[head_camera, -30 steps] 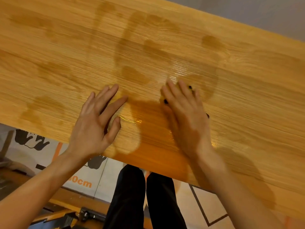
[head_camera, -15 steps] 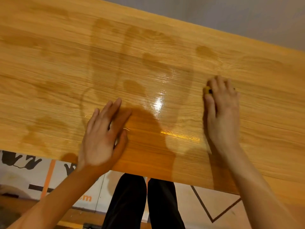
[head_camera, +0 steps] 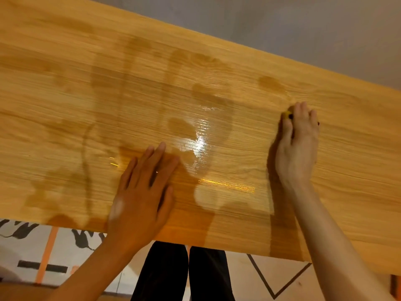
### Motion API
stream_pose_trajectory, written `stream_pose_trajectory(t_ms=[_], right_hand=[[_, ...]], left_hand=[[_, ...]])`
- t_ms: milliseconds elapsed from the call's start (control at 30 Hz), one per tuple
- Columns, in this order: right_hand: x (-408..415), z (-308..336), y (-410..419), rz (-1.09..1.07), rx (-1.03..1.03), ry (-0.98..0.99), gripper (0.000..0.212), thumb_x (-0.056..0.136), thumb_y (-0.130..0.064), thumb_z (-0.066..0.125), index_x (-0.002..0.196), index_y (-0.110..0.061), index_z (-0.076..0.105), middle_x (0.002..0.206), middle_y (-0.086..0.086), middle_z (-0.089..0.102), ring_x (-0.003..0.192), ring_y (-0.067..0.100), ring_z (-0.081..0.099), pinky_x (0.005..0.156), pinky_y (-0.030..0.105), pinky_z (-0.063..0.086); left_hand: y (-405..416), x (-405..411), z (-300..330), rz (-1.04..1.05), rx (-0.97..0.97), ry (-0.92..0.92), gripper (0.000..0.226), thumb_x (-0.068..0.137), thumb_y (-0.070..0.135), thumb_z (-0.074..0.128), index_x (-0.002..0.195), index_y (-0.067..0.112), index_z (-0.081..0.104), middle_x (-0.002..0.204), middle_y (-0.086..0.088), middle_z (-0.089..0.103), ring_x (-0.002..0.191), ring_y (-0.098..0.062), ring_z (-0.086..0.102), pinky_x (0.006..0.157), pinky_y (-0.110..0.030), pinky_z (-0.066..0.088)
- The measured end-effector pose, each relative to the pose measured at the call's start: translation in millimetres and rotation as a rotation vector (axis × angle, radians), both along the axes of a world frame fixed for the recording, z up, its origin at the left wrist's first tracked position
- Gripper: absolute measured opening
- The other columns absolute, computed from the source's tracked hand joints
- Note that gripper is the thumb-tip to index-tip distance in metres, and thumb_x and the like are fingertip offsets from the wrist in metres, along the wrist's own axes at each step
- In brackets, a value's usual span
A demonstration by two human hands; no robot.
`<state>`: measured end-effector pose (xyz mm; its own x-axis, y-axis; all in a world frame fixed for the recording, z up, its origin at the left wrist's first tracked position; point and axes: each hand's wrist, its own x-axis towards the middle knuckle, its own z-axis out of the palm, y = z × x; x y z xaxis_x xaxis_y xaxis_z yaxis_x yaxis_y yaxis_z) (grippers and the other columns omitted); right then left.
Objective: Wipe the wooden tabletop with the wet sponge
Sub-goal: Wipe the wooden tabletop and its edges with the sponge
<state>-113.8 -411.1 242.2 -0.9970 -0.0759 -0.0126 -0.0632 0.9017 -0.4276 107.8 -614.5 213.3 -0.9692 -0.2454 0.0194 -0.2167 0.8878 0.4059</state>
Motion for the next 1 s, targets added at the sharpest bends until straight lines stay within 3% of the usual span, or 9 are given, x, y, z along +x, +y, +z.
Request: stream_pose_trajectory(t_ms=[67,167,267,400,533,733,800,933,1000], right_hand=[[6.3,-5.5,-44.9,-0.05,0.006,0.018,0.046,0.104,-0.019,0.033,0.148,-0.01,0.033,0.157,0.005,0.028,0.148,0.025,0.016,0.122,0.044,0.01],[33.3,-13.1,-120.6,0.309,0.028,0.063,0.045,0.104,-0.021,0.034,0.148,-0.012,0.035,0.156,0.004,0.031,0.148,0.024,0.019,0.123,0.041,0.007],[25.6,-9.6,-101.2,0.556,0.041,0.047,0.044,0.105,-0.025,0.035,0.148,-0.016,0.036,0.156,-0.001,0.031,0.148,0.018,0.018,0.123,0.039,0.01],[5.3,-4.6,-0.8,0.129,0.009,0.02,0.045,0.105,-0.022,0.034,0.149,-0.013,0.033,0.158,0.001,0.027,0.149,0.019,0.014,0.122,0.044,0.012],[11.4,-8.9,-37.9,-0.139,0.005,0.039,0.046,0.104,-0.02,0.034,0.149,-0.011,0.031,0.158,0.004,0.025,0.149,0.022,0.013,0.122,0.04,0.005],[24.8,-12.3,-92.7,0.576,0.028,0.071,0.045,0.104,-0.024,0.039,0.148,-0.015,0.036,0.156,0.0,0.031,0.148,0.019,0.018,0.123,0.039,0.008],[2.3,-12.4,-49.7,0.446,0.016,0.071,0.045,0.103,-0.023,0.041,0.147,-0.014,0.038,0.155,0.0,0.033,0.148,0.02,0.02,0.123,0.042,0.011],[-32.9,-9.0,-4.3,-0.122,-0.018,0.048,0.045,0.104,-0.018,0.037,0.148,-0.009,0.034,0.157,0.006,0.028,0.148,0.025,0.017,0.121,0.044,0.011],[-24.4,-13.5,-48.8,-0.07,-0.005,0.083,0.046,0.104,-0.02,0.035,0.149,-0.011,0.032,0.158,0.004,0.027,0.149,0.024,0.015,0.122,0.044,0.009]], left_hand=[[-0.8,-0.7,1.3,-0.004,-0.002,-0.013,0.052,0.101,0.031,0.037,0.151,0.019,0.044,0.165,-0.006,0.027,0.154,-0.023,0.021,0.127,-0.039,0.01],[-0.7,-1.7,3.3,-0.01,0.018,-0.026,0.052,0.1,0.03,0.038,0.151,0.02,0.044,0.165,-0.005,0.027,0.155,-0.022,0.02,0.126,-0.039,0.011],[-1.3,-1.4,4.9,-0.015,0.062,-0.023,0.052,0.099,0.031,0.04,0.15,0.021,0.044,0.164,-0.004,0.03,0.153,-0.023,0.024,0.124,-0.042,0.019],[-22.5,-27.8,9.2,-0.019,0.081,0.041,0.049,0.099,0.031,0.045,0.146,0.016,0.047,0.158,-0.009,0.037,0.147,-0.028,0.035,0.113,-0.043,0.03],[-41.2,-87.0,13.3,0.096,0.077,0.049,0.049,0.096,0.022,0.051,0.143,0.008,0.052,0.156,-0.014,0.04,0.146,-0.031,0.036,0.114,-0.046,0.029],[-43.7,-97.8,1.1,0.075,-0.051,0.064,0.048,0.099,0.023,0.045,0.143,0.007,0.05,0.156,-0.014,0.04,0.146,-0.032,0.037,0.112,-0.046,0.033],[-42.8,-97.2,-0.9,0.071,-0.064,0.04,0.05,0.101,0.028,0.039,0.146,0.009,0.047,0.159,-0.012,0.037,0.147,-0.03,0.034,0.113,-0.046,0.032],[-45.1,-99.7,-1.8,0.072,-0.045,-0.021,0.052,0.102,0.033,0.037,0.149,0.013,0.042,0.163,-0.009,0.03,0.152,-0.027,0.027,0.117,-0.047,0.03],[-46.7,-100.0,-1.5,0.076,-0.005,-0.014,0.052,0.101,0.032,0.039,0.149,0.012,0.043,0.163,-0.009,0.03,0.152,-0.028,0.026,0.118,-0.049,0.029]])
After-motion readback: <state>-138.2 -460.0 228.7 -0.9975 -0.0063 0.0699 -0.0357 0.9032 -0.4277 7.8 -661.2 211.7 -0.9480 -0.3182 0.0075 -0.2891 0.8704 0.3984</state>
